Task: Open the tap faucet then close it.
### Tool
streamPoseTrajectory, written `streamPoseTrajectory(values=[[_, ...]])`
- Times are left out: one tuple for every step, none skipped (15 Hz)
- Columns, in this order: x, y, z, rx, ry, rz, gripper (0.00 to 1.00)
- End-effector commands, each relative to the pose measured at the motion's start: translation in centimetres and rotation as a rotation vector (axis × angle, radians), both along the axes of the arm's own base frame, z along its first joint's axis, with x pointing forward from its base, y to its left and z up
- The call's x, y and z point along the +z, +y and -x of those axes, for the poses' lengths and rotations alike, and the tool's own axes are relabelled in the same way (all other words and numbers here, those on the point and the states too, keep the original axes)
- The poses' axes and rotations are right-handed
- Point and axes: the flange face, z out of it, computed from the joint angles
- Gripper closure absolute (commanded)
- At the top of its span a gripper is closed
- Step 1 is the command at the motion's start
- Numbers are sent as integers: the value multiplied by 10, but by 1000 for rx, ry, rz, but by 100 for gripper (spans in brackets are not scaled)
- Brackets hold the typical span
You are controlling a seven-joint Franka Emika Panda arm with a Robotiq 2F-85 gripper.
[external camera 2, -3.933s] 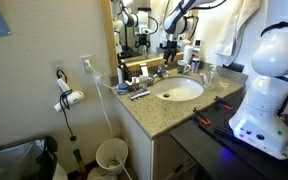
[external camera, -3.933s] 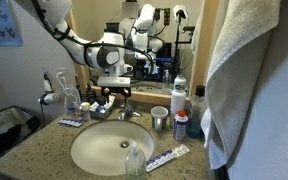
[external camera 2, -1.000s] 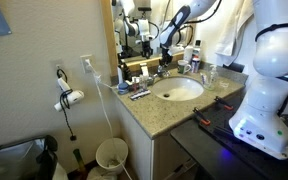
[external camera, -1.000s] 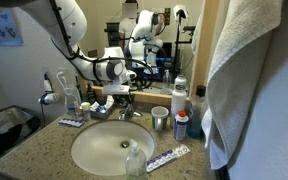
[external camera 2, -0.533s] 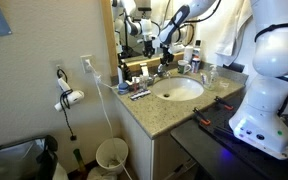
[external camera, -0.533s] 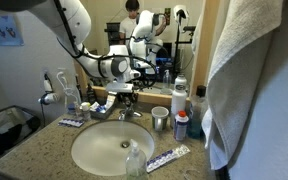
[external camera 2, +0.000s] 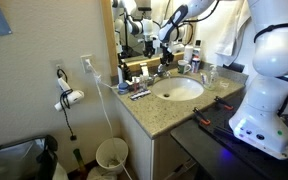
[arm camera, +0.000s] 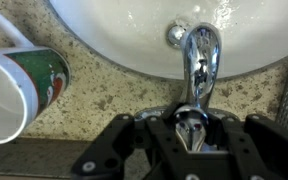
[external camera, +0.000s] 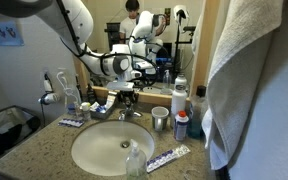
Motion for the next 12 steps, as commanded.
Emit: streamPoseTrajectory(values=[[11, -38, -5, -28, 19, 33, 98], [12, -38, -6, -27, 21, 33, 98], [12, -37, -7, -26, 24, 32, 98], [12, -36, -7, -24, 27, 32, 98], [12, -35, -8, -22, 29, 31, 98], [12, -34, -8, -20, 31, 33, 98], [12, -33, -9, -19, 33, 32, 98], [12, -32, -9, -19, 35, 32, 98], [12, -32, -9, -18, 36, 32, 98], [12, -31, -9, -17, 37, 33, 98], [12, -30, -9, -16, 40, 32, 98], [11, -29, -8, -15, 46, 34, 98]])
